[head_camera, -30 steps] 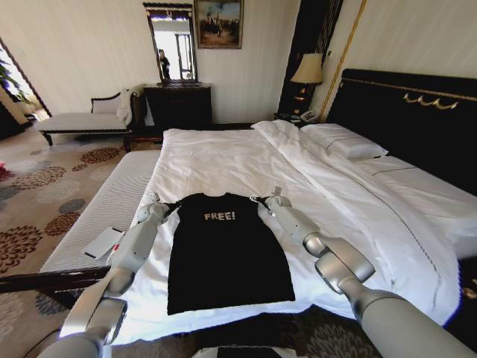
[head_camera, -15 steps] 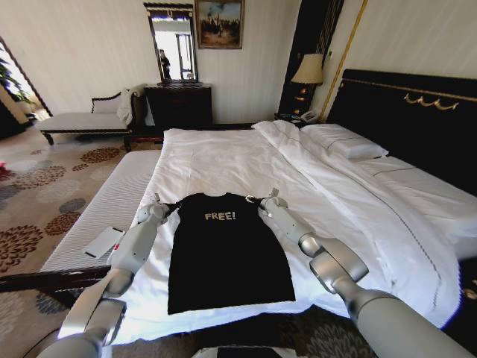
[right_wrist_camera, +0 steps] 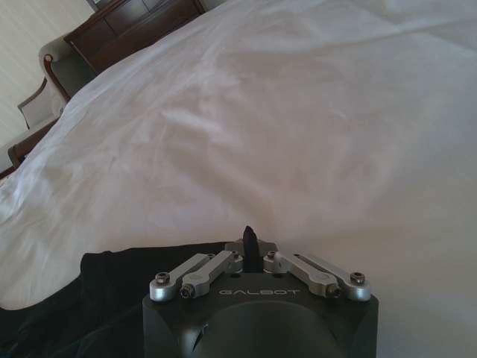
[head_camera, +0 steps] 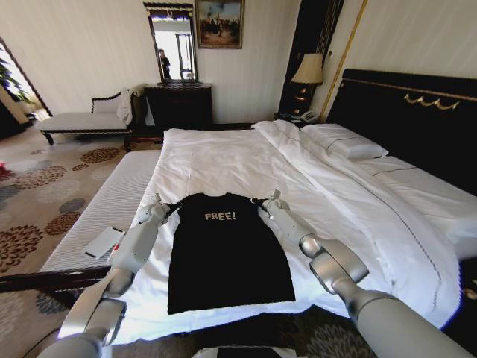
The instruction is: Fold the clothes on the bed.
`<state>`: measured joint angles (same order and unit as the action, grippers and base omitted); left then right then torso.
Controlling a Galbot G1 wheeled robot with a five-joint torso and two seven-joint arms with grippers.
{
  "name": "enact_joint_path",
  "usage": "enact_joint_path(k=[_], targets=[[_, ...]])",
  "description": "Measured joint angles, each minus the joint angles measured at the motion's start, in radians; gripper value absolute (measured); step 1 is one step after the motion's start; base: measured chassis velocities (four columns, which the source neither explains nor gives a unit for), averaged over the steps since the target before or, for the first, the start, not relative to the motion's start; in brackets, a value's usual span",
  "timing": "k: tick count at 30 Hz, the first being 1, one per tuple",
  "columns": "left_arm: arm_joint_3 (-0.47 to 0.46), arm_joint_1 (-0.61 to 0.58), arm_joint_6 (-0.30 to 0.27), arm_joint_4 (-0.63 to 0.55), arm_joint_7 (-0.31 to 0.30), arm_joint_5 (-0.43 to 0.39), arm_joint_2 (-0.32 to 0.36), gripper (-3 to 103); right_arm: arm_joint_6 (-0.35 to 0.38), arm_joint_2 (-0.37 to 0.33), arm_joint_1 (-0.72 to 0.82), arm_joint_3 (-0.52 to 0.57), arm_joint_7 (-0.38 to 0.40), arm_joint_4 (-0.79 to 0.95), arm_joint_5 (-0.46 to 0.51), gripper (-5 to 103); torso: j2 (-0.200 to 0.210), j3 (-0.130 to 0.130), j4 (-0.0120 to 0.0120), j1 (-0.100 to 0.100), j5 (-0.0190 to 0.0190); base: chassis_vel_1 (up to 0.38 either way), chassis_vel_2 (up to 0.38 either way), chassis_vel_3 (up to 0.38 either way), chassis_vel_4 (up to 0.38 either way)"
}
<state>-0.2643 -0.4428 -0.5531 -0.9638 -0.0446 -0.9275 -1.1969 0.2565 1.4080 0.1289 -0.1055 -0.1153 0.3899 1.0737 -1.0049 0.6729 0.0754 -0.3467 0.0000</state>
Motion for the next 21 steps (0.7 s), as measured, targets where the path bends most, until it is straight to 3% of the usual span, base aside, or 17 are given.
enact_joint_path(k=[4, 13, 16, 21], targets=[[-0.006, 0.008, 0.009, -0.001, 0.003, -0.002, 0.003, 1, -0.018, 0.001, -0.002, 0.009, -0.030, 0.001, 0.002, 1, 0.000, 0.000, -0.0002, 0.000, 0.0000, 0.000, 0.000, 0.000, 0.000], [-0.008, 0.036, 0.059, -0.003, 0.016, -0.009, 0.005, 1, -0.070, -0.009, -0.008, 0.011, -0.067, 0.032, 0.034, 1, 0.000, 0.000, -0.0001, 0.000, 0.0000, 0.000, 0.000, 0.000, 0.000], [-0.020, 0.068, 0.102, 0.002, 0.021, -0.038, -0.001, 1, -0.106, -0.018, -0.023, 0.005, -0.078, 0.049, 0.058, 1, 0.000, 0.000, 0.0000, 0.000, -0.0001, 0.000, 0.000, 0.000, 0.000], [-0.031, 0.114, 0.126, 0.013, 0.021, -0.083, 0.000, 1, -0.134, -0.025, -0.046, 0.003, -0.081, 0.056, 0.088, 1, 0.000, 0.000, 0.0002, 0.000, 0.0000, 0.000, 0.000, 0.000, 0.000]])
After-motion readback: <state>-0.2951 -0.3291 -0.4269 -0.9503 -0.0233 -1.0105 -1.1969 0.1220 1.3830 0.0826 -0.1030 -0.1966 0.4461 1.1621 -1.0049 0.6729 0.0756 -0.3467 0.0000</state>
